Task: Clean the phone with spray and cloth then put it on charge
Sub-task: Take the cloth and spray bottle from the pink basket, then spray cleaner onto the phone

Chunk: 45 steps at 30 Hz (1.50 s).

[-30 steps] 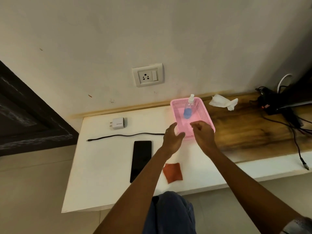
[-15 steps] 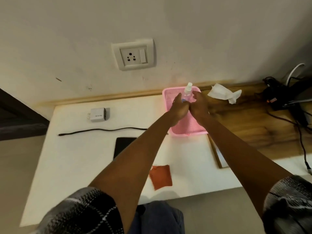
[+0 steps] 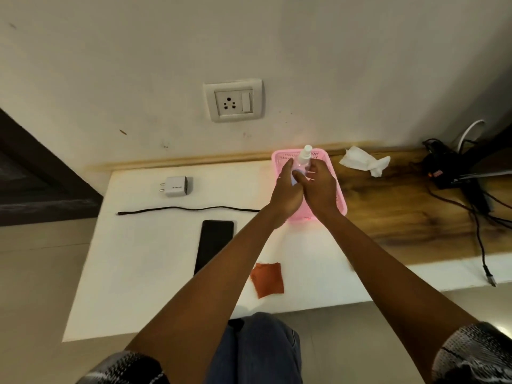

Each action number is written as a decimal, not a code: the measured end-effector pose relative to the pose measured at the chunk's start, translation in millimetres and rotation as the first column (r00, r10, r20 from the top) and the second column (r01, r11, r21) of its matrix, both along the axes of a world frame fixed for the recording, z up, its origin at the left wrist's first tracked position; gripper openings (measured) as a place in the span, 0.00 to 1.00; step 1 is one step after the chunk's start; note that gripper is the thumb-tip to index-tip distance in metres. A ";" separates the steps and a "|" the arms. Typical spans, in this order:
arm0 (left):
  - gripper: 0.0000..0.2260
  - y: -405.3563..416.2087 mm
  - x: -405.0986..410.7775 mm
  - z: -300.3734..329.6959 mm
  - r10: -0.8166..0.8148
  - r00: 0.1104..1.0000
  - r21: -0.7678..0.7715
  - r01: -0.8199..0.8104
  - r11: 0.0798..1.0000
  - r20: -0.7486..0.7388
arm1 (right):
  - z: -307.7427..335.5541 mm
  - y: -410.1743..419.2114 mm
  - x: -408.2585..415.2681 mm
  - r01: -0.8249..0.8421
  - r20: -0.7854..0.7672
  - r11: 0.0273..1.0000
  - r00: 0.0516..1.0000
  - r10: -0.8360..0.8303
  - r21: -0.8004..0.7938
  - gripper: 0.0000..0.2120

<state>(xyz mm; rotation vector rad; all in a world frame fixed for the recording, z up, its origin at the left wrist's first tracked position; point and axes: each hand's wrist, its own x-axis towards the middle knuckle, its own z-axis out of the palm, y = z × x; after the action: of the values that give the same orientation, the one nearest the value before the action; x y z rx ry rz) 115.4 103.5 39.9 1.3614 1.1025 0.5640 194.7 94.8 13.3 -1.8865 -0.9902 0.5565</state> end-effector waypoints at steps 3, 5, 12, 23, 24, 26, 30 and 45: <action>0.23 -23.2 -24.4 14.0 0.038 0.998 0.013 -0.039 0.999 0.041 | 7.7 -18.4 -21.9 -0.023 -0.051 0.999 0.998 0.025 0.042 0.21; 0.23 -39.2 -41.3 18.6 0.073 0.995 0.019 -0.074 0.997 0.063 | 9.4 -33.1 -34.4 -0.049 -0.037 0.996 0.998 0.051 0.075 0.20; 0.23 -90.1 -106.9 1.6 0.165 0.985 -0.070 -0.161 0.984 0.058 | -2.9 -82.2 -90.0 -0.177 -0.032 0.984 0.984 0.177 -0.001 0.20; 0.19 -89.3 -179.3 -53.7 0.428 0.862 -0.001 -0.444 0.896 -0.271 | -30.9 -107.1 -130.3 -0.179 -0.069 0.975 0.983 0.171 -0.135 0.24; 0.18 -86.4 -186.3 -59.2 0.463 0.832 -0.007 -0.488 0.873 -0.306 | -33.3 -107.5 -130.9 -0.179 -0.072 0.974 0.983 0.170 -0.139 0.24; 0.18 -80.8 -198.5 -69.4 0.480 0.803 -0.055 -0.530 0.846 -0.352 | -38.1 -107.7 -131.1 -0.178 -0.076 0.973 0.983 0.168 -0.148 0.24; 0.18 -70.3 -209.2 -79.6 0.463 0.838 -0.205 -0.526 0.826 -0.288 | -48.1 -108.3 -128.8 -0.168 -0.069 0.973 0.985 0.159 -0.161 0.24; 0.10 -42.3 -199.8 -74.8 0.418 0.891 -0.543 -0.443 0.713 -0.178 | -58.9 -112.9 -131.6 -0.143 -0.041 0.982 0.989 0.139 -0.124 0.22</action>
<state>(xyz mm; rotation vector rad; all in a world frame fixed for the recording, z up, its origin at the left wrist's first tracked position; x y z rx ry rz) -84.4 61.2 -34.9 0.5816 1.4960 0.4769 63.1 -18.1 -45.6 -1.9214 -1.0962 0.7459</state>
